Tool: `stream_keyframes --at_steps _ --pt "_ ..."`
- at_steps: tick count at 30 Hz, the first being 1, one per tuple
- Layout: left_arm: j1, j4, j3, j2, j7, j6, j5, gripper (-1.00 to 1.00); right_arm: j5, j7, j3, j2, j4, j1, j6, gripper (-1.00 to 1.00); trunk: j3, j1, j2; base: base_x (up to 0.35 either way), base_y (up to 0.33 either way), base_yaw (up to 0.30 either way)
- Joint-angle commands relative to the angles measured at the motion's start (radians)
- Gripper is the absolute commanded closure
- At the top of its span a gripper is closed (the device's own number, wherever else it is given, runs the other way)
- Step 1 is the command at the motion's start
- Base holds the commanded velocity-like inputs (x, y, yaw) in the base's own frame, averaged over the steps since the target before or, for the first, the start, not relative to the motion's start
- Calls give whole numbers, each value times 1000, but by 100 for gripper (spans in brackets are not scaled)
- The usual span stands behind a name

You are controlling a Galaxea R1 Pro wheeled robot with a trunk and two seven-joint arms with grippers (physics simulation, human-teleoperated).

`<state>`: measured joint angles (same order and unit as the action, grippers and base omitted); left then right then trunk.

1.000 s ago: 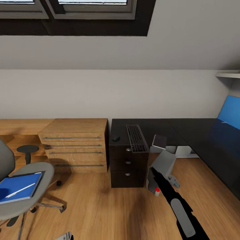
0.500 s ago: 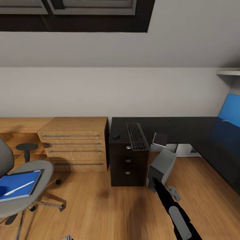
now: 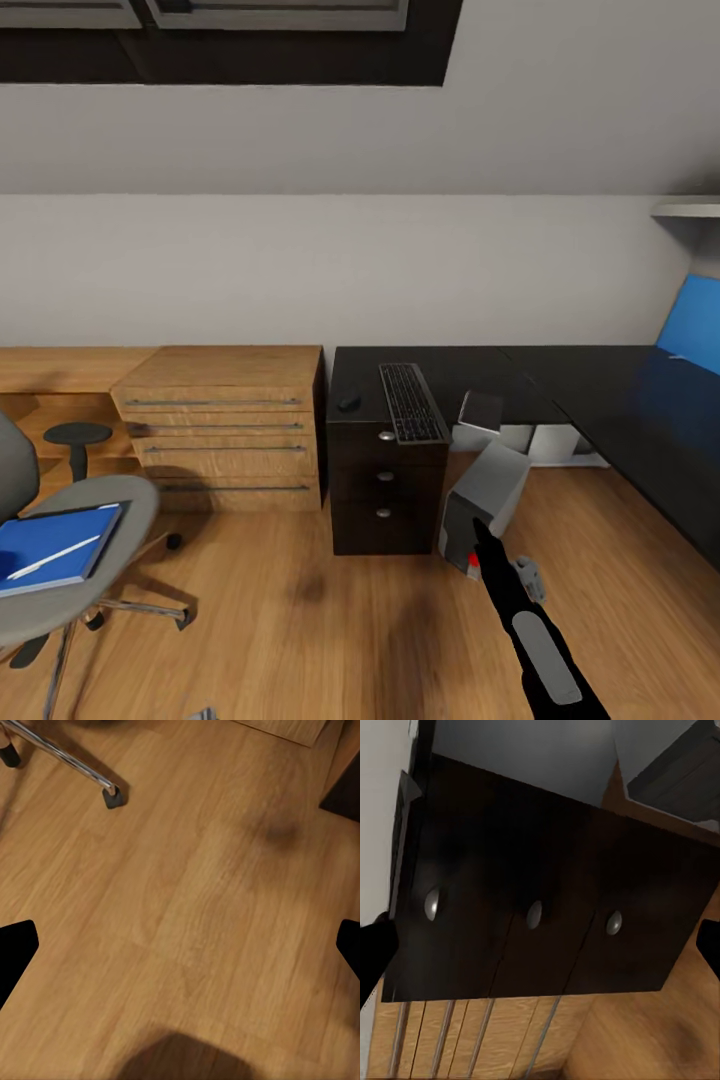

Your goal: In the bedroom, organize the workspace by keeping the computer under the desk, ensuring the monitor is on the desk, placing the keyboard on the desk next to the monitor, placing the mouse on the desk next to the keyboard, moving the folder from the swivel chair onto the desk next to the mouse, stacking the notebook on top of the folder with the pen on top of the notebook, and positioning the swivel chair next to the desk.

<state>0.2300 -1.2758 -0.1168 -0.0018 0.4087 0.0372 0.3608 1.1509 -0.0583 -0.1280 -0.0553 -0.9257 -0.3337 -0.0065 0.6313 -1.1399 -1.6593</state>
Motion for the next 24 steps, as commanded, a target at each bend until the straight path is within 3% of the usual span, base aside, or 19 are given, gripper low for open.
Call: stream_keyframes --at_steps 1,5,8,11,12,13,14,24 --pt "0 -2 -1 0 5 4 4 -100 12 -10 -2 -2 0 -1 -1 -100 4 -4 -8 0 0 0" --pt "0 -2 -1 0 5 4 4 -100 18 -37 -1 -8 -3 -1 -1 -100 17 -19 -36 0 0 0" --pt "0 6 -1 0 5 5 4 -100 20 -95 -5 -8 0 -1 4 -100 26 -31 -57 0 0 0" --pt "0 20 -10 0 5 5 -1 -100 46 -108 -8 -6 3 -1 15 -100 35 -42 -78 0 0 0" --pt "0 36 -65 2 7 4 -16 -100 156 -115 -9 -2 3 -1 114 -100 35 -42 -78 0 0 0" --pt "0 56 -82 4 8 2 -19 -100 218 -140 -10 0 2 -1 205 -100 35 -42 -78 0 0 0" --pt "0 68 -87 5 8 1 -21 -100 235 -172 -9 1 1 -1 232 -100 35 -42 -78 23 0 0" --pt "0 89 -95 6 6 -1 -24 -100 260 -238 -2 2 -1 -1 264 -100 35 -42 -78 218 0 0"
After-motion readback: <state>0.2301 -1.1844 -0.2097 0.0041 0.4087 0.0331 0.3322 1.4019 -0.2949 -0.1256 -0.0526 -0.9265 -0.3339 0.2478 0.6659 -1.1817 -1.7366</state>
